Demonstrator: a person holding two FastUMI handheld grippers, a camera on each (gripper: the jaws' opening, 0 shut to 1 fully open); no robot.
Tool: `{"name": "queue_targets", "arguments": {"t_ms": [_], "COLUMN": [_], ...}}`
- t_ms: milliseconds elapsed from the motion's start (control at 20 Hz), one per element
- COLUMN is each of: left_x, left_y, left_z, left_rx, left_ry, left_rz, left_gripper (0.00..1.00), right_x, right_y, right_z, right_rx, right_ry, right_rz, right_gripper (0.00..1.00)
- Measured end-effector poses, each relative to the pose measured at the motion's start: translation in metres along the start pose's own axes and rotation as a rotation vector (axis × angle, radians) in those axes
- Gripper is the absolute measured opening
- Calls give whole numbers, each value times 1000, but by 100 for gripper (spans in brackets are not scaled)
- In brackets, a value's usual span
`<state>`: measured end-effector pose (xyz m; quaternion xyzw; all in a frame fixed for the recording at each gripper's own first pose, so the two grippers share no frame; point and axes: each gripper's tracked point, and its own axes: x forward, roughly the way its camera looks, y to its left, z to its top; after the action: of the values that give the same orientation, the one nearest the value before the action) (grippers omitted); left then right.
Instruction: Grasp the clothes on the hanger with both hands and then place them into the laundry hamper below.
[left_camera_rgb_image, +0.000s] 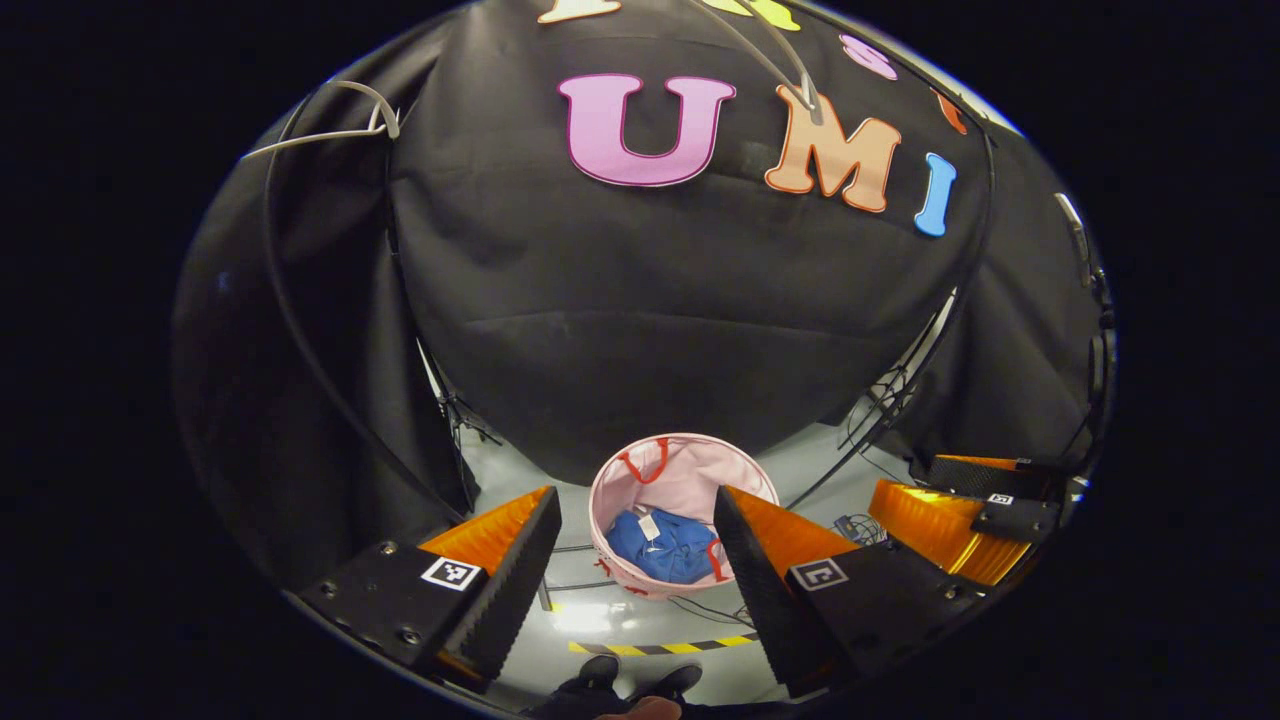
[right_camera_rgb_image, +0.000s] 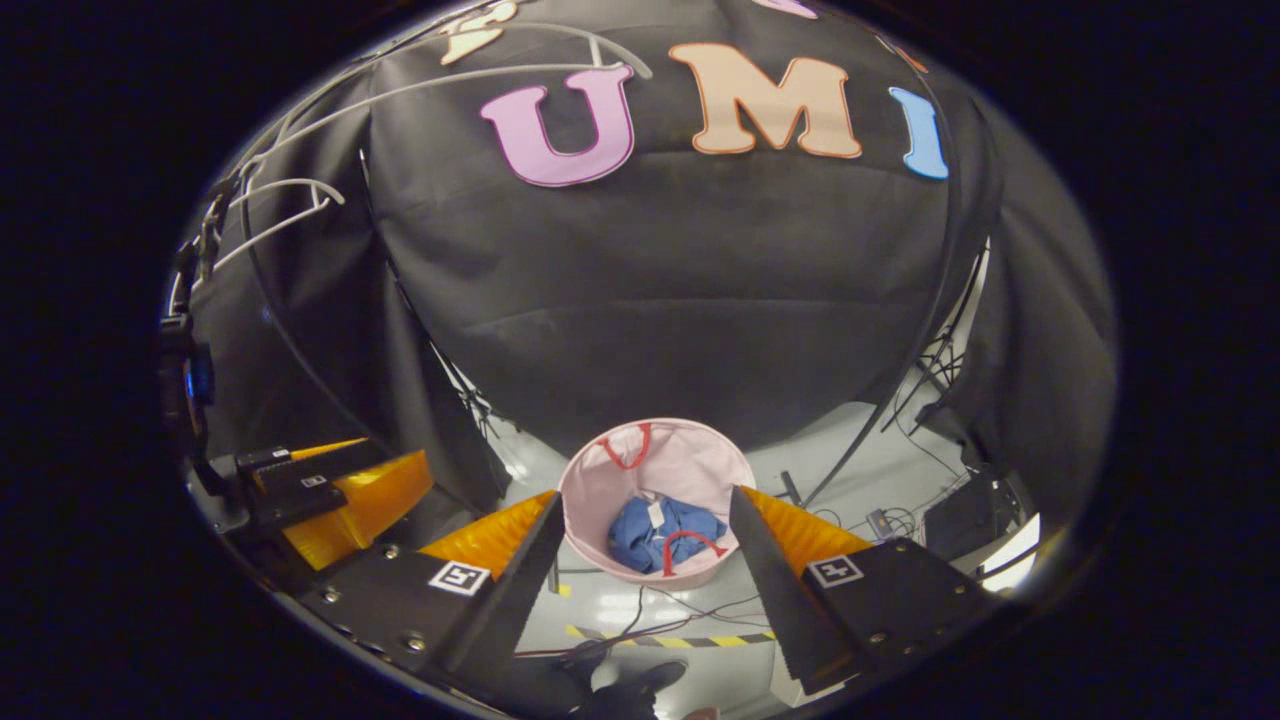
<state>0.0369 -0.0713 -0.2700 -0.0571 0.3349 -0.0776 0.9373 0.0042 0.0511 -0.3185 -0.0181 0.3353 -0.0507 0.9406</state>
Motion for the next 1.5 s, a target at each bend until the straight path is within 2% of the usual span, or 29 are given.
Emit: {"name": "queue_targets", "arguments": {"t_ms": [200, 300, 350, 500, 600, 650, 700, 950, 1000, 1100, 1150, 1200, 1250, 1400, 1500], "left_x": [-21, -38, -44, -57, -72, -80, -89, -120, -126, -137, -142, -150, -157, -177, -180], "left_y": [11, 20, 21, 17, 11, 5, 1, 1, 3, 3, 5, 6, 6, 5, 5], "left_z": [25, 40, 49, 60, 67, 72, 76, 101, 108, 123, 130, 137, 146, 173, 186], "left_rx": [55, 56, 59, 100, 119, 120, 122, 140, 135, 131, 137, 147, 152, 145, 156], "left_ry": [-59, -82, -99, -133, -150, -155, -159, -229, -243, -277, -304, -331, -359, -453, -485], "left_rz": [-16, -12, -15, -11, -34, -50, -59, -62, -64, -64, -61, -57, -58, -62, -58], "left_gripper": [97, 97, 97, 97, 96, 93, 96, 94, 96, 96, 93, 96, 93, 95, 93], "right_x": [-30, -44, -51, -69, -81, -90, -97, -128, -130, -133, -141, -147, -153, -170, -177], "right_y": [9, 13, 13, 13, 13, 14, 15, 16, 15, 9, 9, 8, 8, -2, -13], "right_z": [32, 47, 53, 68, 76, 82, 88, 113, 115, 119, 124, 131, 138, 155, 160], "right_rx": [35, 49, 49, 46, 52, 55, 56, 24, 23, 32, 39, 44, 46, 7, 4], "right_ry": [-85, -131, -145, -177, -198, -216, -237, -339, -351, -385, -411, -441, -473, -559, -584], "right_rz": [-16, -15, -21, -37, -39, -39, -36, -14, -15, -11, -3, 8, 18, 31, 30], "right_gripper": [100, 94, 99, 99, 99, 99, 100, 99, 99, 100, 100, 99, 96, 100, 98]}}
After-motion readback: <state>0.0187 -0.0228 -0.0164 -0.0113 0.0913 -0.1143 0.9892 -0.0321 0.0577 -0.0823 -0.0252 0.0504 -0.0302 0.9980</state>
